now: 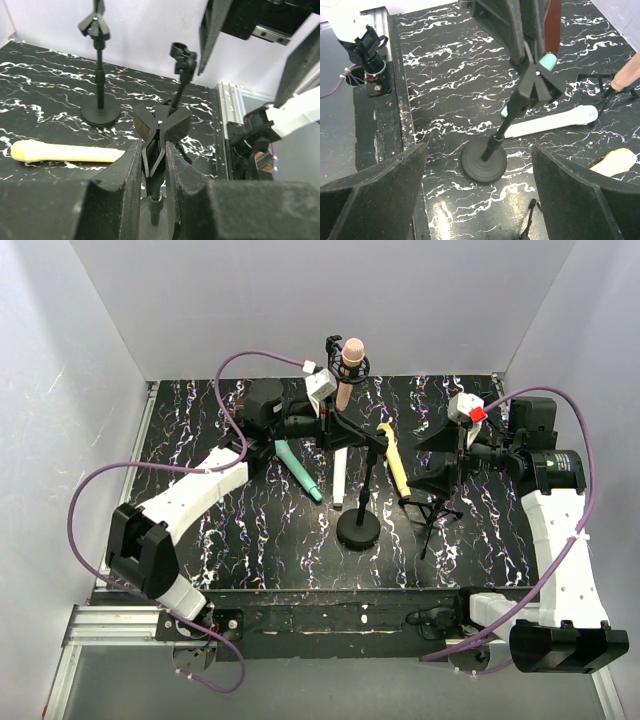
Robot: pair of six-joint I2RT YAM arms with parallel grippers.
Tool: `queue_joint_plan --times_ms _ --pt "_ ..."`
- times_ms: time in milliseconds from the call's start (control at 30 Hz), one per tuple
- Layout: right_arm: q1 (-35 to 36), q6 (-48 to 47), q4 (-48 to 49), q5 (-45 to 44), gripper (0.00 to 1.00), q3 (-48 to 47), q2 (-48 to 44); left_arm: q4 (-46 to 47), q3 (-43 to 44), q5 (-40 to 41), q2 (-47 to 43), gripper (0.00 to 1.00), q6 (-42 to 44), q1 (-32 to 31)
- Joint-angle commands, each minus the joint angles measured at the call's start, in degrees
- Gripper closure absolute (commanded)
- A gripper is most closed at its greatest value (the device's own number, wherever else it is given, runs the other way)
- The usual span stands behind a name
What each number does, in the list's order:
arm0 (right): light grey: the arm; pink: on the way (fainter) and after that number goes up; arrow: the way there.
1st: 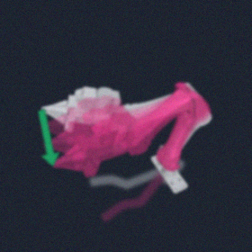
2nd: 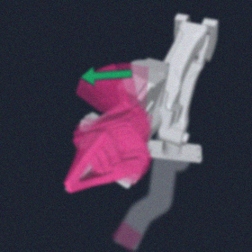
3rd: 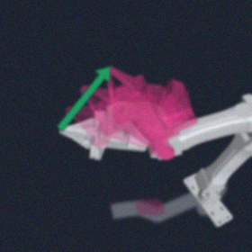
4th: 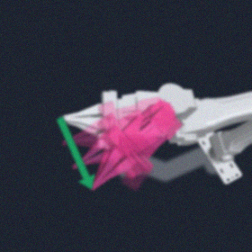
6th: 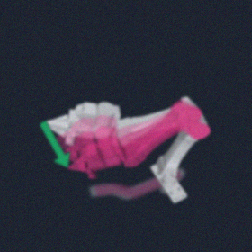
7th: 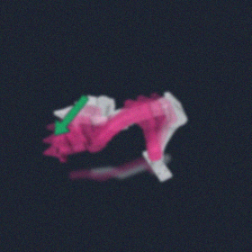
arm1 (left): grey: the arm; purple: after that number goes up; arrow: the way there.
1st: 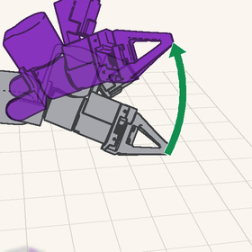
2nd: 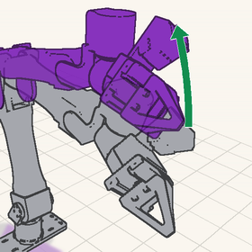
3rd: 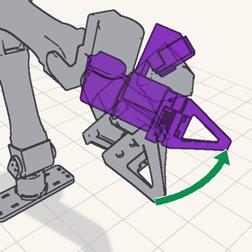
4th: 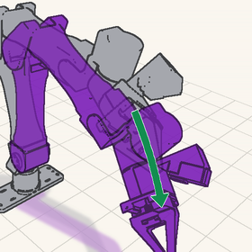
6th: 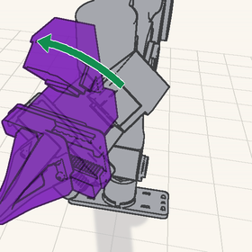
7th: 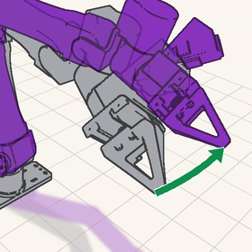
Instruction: Attach the microphones to the stand
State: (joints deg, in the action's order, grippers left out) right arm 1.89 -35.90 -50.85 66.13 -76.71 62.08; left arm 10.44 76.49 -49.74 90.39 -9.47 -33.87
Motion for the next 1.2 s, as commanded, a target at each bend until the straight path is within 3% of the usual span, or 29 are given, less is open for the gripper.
queue_joint_plan --times_ms 0,133,333,467,500,833,933,1167 --pt "-0.1 -3.9 -5.5 4.0 0.09 -3.0 -0.9 -0.9 -1.9 -1.6 -7.2 1.0 0.8 -1.7" --pt "-0.1 -3.7 -5.6 5.4 0.09 -2.0 -1.4 -4.5 -5.2 0.8 -9.7 1.0 5.1 -4.4" --pt "0.0 -3.8 -6.8 6.6 0.09 -1.3 -2.5 -3.9 -11.0 4.4 -14.1 1.0 4.7 -6.2" --pt "-0.1 -3.7 -7.3 6.7 0.08 -0.6 -3.2 -2.8 -14.2 8.6 -17.2 0.75 2.1 -6.3" --pt "0.0 -3.7 -7.2 6.7 0.08 -0.4 -3.3 -2.6 -14.8 9.3 -17.7 0.64 1.3 -6.2" --pt "0.0 -3.7 -8.0 6.3 0.08 0.8 -4.7 -2.8 -18.9 19.0 -25.5 0.13 -5.7 -6.1" --pt "-0.1 -4.0 -8.4 6.0 0.08 1.2 -5.0 -5.2 -20.7 25.1 -29.8 0.02 -8.6 -6.2" --pt "-1.3 -3.7 -8.3 5.9 0.08 1.6 -5.3 -22.6 -22.1 41.9 -32.4 0.02 -21.5 -4.0"
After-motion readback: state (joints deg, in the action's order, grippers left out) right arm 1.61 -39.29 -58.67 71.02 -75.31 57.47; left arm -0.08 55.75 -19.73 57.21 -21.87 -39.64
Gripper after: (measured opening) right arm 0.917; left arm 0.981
